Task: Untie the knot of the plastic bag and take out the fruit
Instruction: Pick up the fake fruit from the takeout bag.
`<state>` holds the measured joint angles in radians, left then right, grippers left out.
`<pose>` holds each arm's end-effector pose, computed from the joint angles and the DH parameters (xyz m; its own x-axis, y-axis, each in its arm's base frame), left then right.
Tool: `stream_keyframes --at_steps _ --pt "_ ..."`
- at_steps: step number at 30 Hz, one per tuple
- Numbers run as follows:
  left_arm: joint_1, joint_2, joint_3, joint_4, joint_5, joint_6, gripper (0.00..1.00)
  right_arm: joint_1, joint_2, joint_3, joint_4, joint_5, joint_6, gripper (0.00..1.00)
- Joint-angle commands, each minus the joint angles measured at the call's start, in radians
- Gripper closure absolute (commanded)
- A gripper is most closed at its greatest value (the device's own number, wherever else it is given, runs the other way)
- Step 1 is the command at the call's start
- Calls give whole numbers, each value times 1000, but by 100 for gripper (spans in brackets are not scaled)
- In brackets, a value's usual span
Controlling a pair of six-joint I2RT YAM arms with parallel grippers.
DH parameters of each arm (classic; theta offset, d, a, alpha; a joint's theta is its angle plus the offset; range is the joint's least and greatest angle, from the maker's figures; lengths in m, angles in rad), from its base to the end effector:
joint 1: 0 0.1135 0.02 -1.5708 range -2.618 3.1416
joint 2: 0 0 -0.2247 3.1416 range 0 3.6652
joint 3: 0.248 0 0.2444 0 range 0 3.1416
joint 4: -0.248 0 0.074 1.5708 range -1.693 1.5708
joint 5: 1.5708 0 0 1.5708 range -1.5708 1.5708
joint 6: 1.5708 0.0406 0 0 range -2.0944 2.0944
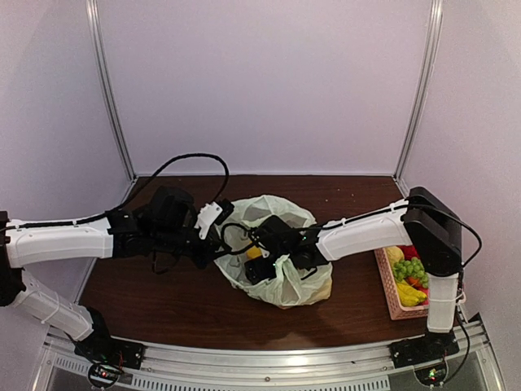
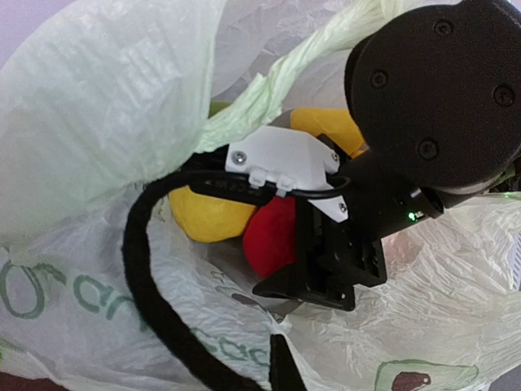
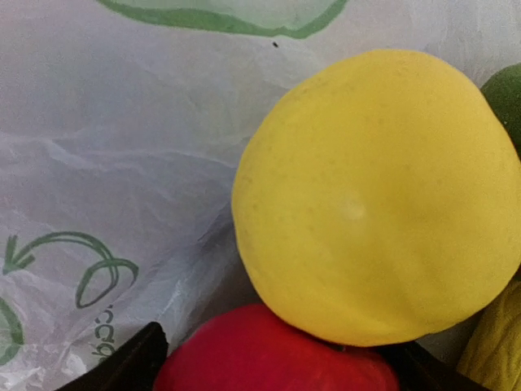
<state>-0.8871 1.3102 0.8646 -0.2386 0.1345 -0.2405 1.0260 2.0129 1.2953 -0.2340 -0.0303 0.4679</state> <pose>0.1791 -0.2285 0.2104 -0.5864 0.3460 -0.7324 0.7148 0.6464 -0.2669 0.2065 0.3432 0.1127 -0.7663 -0.3947 -0.5069 -0.5807 0.7630 0.2838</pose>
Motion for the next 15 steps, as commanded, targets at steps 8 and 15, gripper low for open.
stream_keyframes --at_steps 8,15 --pt "15 5 28 15 -34 23 100 6 -115 -69 74 24 -11 29" --pt "75 -7 21 30 -7 11 100 17 -283 -195 152 116 -49 30"
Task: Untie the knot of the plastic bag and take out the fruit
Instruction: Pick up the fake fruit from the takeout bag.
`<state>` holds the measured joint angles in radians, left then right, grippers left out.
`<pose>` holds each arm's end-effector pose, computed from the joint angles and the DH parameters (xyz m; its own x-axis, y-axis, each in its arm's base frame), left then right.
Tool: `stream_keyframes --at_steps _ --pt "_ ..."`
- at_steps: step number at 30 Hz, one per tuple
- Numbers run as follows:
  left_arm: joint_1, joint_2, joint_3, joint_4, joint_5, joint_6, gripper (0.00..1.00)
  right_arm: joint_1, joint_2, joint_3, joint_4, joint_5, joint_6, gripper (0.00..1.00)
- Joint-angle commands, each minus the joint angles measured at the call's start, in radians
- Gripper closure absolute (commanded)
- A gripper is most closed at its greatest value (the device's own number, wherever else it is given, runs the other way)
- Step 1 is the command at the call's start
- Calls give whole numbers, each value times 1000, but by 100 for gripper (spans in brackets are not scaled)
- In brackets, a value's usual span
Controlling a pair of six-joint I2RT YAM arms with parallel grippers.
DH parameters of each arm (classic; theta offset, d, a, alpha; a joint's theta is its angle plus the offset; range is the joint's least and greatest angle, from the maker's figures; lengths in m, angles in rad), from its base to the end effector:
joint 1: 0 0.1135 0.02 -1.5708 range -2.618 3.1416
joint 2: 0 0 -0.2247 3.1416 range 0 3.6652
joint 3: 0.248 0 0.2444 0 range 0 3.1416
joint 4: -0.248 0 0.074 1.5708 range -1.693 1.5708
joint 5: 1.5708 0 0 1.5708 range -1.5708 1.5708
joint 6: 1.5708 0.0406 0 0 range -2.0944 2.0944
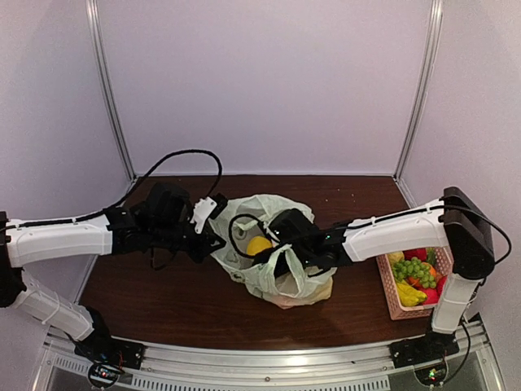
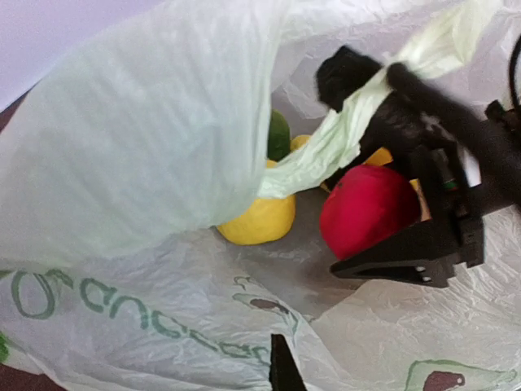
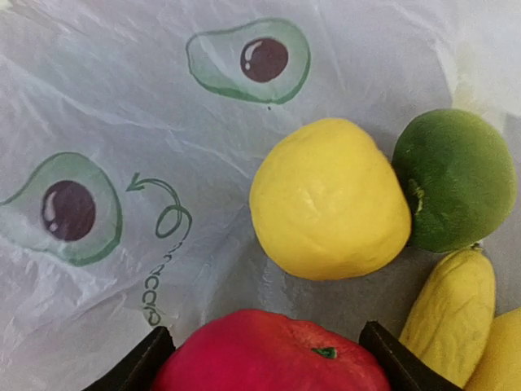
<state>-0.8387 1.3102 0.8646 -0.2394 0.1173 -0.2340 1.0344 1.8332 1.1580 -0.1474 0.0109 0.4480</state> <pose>0.1905 -0.2191 0.2103 -0.5967 0.3195 -0.7361 0.6794 0.6893 -0.2516 0.1939 0.3253 0.1453 -0.7083 -0.3437 -0.6166 -0.6090 0.7392 0.2875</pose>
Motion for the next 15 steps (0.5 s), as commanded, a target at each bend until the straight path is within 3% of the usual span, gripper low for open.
stream_keyframes --at_steps 1,8,15 --pt "28 -4 21 32 11 5 100 9 -127 -73 76 84 -35 30" --pt "29 27 27 29 12 3 100 17 -272 -203 241 81 -50 29" --pt "29 22 21 39 15 2 100 85 -278 -208 311 7 -108 30"
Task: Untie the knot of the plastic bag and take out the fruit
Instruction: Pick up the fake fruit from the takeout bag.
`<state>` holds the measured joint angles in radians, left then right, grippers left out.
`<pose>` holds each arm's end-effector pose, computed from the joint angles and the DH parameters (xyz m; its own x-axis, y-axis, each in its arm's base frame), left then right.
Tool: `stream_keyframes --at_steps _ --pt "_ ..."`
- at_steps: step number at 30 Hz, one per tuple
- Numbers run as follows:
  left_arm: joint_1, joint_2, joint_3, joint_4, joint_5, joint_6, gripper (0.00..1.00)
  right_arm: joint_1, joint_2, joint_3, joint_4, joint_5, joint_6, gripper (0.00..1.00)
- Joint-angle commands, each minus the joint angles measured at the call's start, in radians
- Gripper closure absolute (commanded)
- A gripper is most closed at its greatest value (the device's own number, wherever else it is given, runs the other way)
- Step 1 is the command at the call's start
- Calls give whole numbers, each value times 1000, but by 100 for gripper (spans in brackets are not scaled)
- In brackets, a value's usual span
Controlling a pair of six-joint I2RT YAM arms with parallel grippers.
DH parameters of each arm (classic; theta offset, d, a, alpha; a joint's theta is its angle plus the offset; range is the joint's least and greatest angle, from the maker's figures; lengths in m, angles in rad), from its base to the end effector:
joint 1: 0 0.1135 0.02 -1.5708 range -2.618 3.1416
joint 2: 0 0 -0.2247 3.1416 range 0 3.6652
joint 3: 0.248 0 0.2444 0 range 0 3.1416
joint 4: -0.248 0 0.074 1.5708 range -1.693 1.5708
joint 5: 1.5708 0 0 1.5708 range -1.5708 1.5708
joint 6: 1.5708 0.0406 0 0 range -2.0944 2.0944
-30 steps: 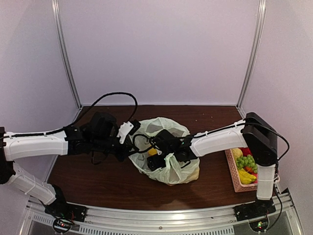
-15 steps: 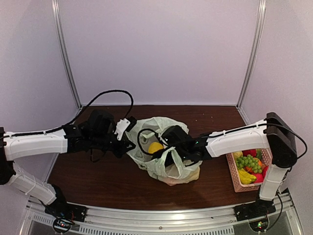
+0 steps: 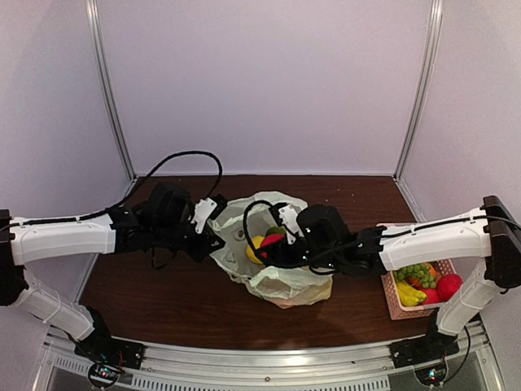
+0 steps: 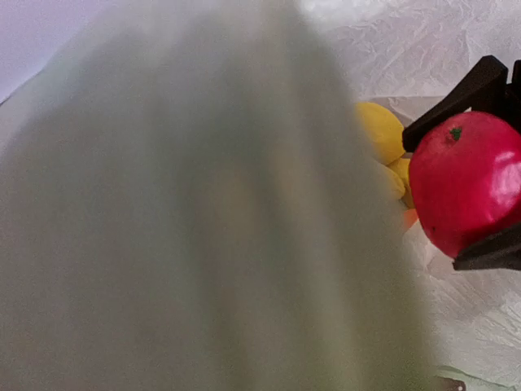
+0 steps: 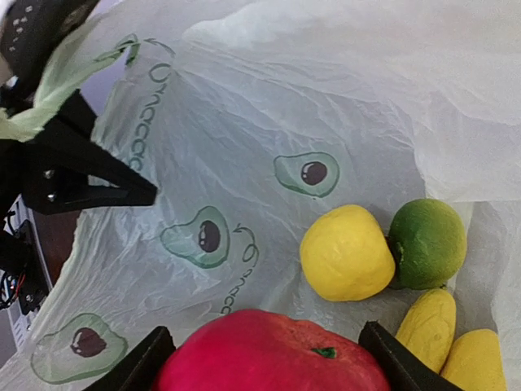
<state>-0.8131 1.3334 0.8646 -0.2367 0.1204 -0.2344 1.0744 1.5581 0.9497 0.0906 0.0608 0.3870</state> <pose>0.1976 -0.2159 0.2043 -0.6155 0.3151 -0.7224 0.6591 0.7084 -0.2526 0.1667 0.3025 0.1953 -0.5401 -0.2061 -0.8160 -0.7005 0.6475 0.3001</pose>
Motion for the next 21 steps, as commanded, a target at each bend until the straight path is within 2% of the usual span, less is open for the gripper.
stream_keyframes --at_steps 1,9,15,21 --pt "3 -2 21 37 9 2 100 58 0 4 80 -49 -54 30" --pt "9 -7 21 36 7 -1 100 117 -74 1 139 -44 -96 30" --pt "74 -9 15 52 65 -33 100 119 -213 -42 188 -104 -89 29" --pt "119 -11 11 58 90 -52 100 116 -346 -91 181 -66 -73 27"
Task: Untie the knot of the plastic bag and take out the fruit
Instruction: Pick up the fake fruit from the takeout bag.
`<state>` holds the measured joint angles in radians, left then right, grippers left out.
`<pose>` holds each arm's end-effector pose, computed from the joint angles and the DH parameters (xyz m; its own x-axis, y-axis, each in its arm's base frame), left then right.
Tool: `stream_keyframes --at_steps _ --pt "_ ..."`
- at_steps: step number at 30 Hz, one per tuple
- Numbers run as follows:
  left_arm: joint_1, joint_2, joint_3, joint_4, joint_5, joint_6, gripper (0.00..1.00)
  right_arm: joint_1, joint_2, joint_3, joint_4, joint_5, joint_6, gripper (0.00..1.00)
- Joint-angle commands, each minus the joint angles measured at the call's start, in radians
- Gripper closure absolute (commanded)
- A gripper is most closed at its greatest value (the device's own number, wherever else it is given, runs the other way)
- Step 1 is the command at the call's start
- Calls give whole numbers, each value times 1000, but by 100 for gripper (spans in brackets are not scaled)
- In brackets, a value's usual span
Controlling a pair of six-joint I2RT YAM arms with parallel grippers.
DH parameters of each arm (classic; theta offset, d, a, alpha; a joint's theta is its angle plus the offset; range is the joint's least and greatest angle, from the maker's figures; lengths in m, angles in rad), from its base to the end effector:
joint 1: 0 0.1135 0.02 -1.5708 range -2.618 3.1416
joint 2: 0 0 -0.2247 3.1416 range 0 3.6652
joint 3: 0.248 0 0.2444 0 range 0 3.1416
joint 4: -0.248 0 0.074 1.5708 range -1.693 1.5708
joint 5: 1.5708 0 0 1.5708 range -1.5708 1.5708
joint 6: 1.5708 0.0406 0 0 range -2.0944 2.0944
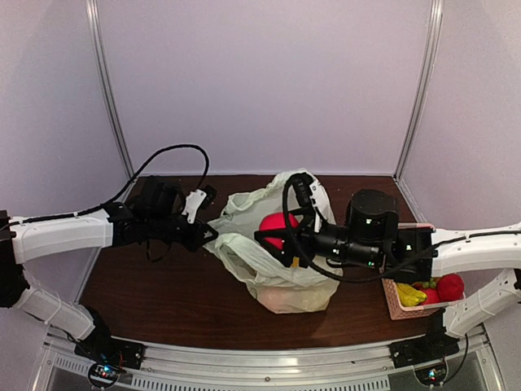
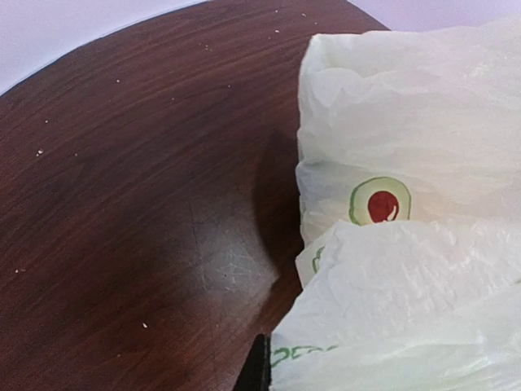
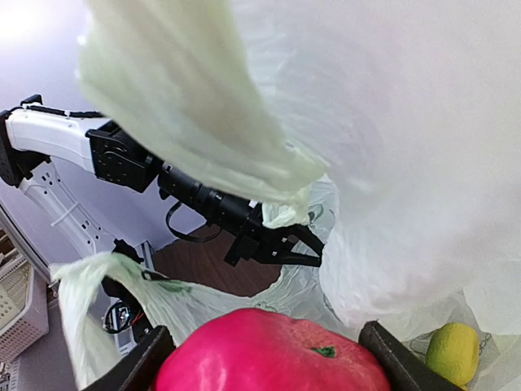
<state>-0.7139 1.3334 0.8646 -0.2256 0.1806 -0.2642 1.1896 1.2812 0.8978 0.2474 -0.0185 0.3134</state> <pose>0.2168 -0.1975 0.2055 -0.6623 0.2339 -0.7118 0.5962 0.7399 -0.3116 0.1152 0.2894 0.2803 -0.3362 -0.0103 -0.9417 -0.8738 0.3765 0.3078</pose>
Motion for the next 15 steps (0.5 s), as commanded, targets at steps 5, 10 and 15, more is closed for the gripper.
stream_keyframes --at_steps 5,10,15 --pt "41 -16 12 36 10 -28 100 -5 -109 -49 -23 51 1 27" --pt "121 -19 10 27 29 -53 100 -15 -141 -50 -94 52 -6 26" --pt "215 -51 -2 46 62 -76 100 -36 -160 -63 -173 22 -14 26"
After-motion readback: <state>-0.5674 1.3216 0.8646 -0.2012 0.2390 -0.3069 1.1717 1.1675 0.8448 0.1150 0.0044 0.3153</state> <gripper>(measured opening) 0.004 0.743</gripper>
